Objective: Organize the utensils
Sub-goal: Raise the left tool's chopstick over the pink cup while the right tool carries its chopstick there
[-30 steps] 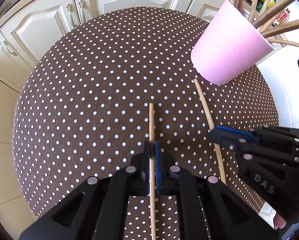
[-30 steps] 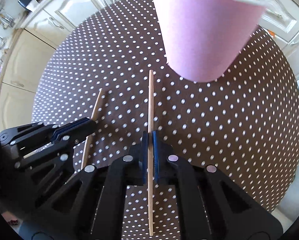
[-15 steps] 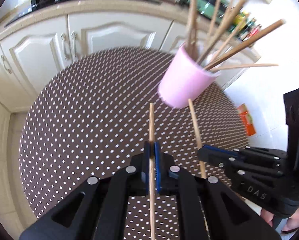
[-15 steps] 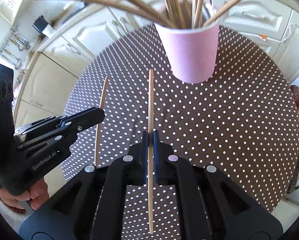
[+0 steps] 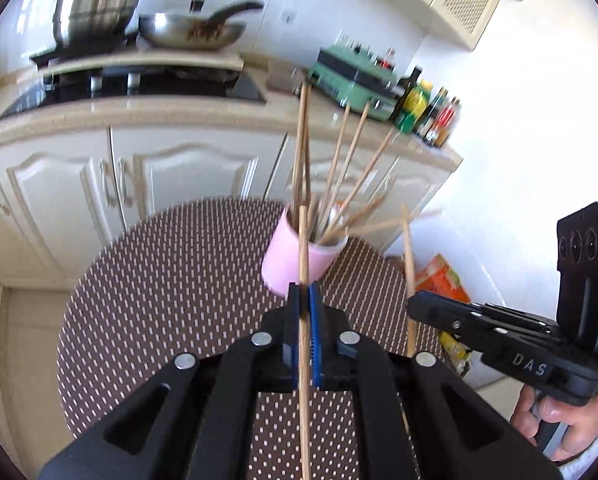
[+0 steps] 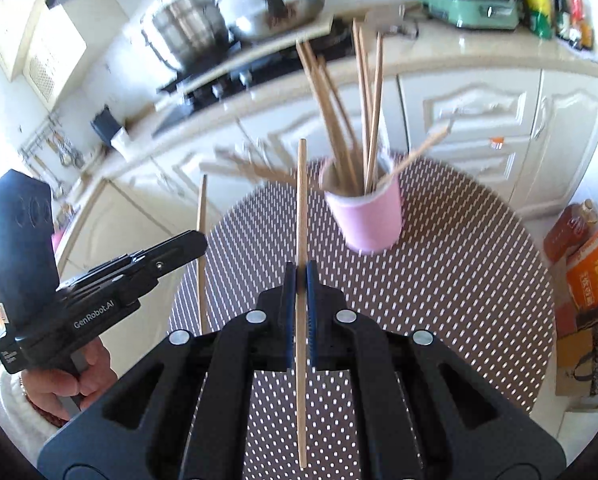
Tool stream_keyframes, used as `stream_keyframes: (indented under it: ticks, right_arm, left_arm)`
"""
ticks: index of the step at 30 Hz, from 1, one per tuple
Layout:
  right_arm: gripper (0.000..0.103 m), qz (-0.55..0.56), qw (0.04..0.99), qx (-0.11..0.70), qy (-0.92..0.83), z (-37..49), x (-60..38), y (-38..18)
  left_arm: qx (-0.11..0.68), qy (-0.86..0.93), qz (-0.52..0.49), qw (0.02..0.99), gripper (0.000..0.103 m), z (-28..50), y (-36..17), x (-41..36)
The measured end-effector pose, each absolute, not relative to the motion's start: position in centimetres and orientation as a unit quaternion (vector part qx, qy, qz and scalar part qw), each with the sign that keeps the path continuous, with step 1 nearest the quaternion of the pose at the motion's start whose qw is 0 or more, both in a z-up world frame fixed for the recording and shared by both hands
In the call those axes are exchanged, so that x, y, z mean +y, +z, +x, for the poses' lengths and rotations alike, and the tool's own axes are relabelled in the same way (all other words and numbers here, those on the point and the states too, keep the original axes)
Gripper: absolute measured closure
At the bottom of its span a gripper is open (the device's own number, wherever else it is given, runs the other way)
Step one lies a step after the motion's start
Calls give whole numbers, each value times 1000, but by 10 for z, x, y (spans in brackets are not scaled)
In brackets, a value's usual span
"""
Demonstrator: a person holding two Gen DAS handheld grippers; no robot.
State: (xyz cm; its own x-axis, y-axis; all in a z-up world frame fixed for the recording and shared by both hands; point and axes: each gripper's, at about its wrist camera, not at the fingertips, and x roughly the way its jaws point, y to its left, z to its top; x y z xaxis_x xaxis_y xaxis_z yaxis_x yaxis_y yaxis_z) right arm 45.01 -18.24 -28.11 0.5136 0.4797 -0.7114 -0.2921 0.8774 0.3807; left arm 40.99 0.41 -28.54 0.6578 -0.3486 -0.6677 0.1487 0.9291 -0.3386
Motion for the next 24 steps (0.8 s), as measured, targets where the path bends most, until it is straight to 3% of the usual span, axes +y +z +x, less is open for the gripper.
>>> stream_keyframes:
  ticks: [12, 24]
  right_arm:
    - [98, 120, 914, 330, 202, 493, -198, -222]
    - [98, 109, 945, 241, 192, 549, -189, -219]
  left_arm:
    - [274, -116, -124, 947, 98, 452, -211, 26]
    - [185, -95, -137, 969, 98, 523, -187, 27]
